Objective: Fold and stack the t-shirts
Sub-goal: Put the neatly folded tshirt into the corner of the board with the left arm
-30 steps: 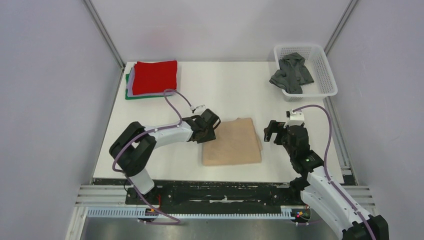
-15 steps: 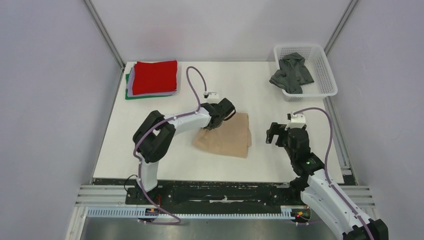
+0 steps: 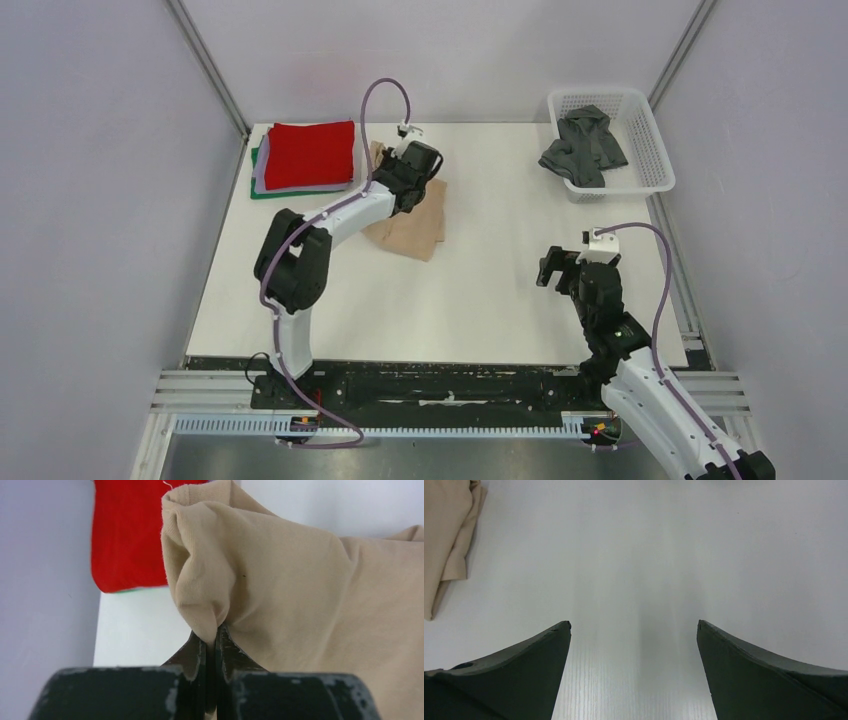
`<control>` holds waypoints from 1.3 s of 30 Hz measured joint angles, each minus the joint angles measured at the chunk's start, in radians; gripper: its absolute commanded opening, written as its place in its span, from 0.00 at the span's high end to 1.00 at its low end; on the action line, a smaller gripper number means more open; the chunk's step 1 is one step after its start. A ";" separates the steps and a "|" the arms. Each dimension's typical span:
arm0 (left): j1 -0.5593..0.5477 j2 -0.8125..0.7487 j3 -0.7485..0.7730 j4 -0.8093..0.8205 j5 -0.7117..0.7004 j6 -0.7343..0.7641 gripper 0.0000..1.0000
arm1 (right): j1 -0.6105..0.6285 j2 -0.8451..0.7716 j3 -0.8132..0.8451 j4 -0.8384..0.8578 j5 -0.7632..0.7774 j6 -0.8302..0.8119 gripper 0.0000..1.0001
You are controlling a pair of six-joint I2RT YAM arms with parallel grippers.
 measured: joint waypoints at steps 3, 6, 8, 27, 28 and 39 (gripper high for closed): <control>0.042 0.000 0.032 0.077 0.000 0.120 0.98 | 0.000 0.002 -0.002 0.003 0.015 0.000 0.02; 0.086 0.000 0.068 0.141 0.005 0.228 0.98 | 0.000 0.010 -0.002 0.006 0.030 0.000 0.02; 0.116 0.000 0.094 0.180 0.009 0.297 0.98 | 0.000 0.019 -0.002 0.010 0.039 0.000 0.02; 0.215 0.015 0.387 0.197 0.085 0.530 0.98 | 0.000 0.073 -0.002 0.010 0.082 0.000 0.02; 0.215 0.015 0.399 0.192 0.086 0.530 0.98 | 0.000 0.073 -0.002 0.010 0.083 0.000 0.02; 0.263 0.021 0.502 0.105 0.140 0.495 0.98 | 0.000 0.099 -0.002 0.014 0.086 0.000 0.02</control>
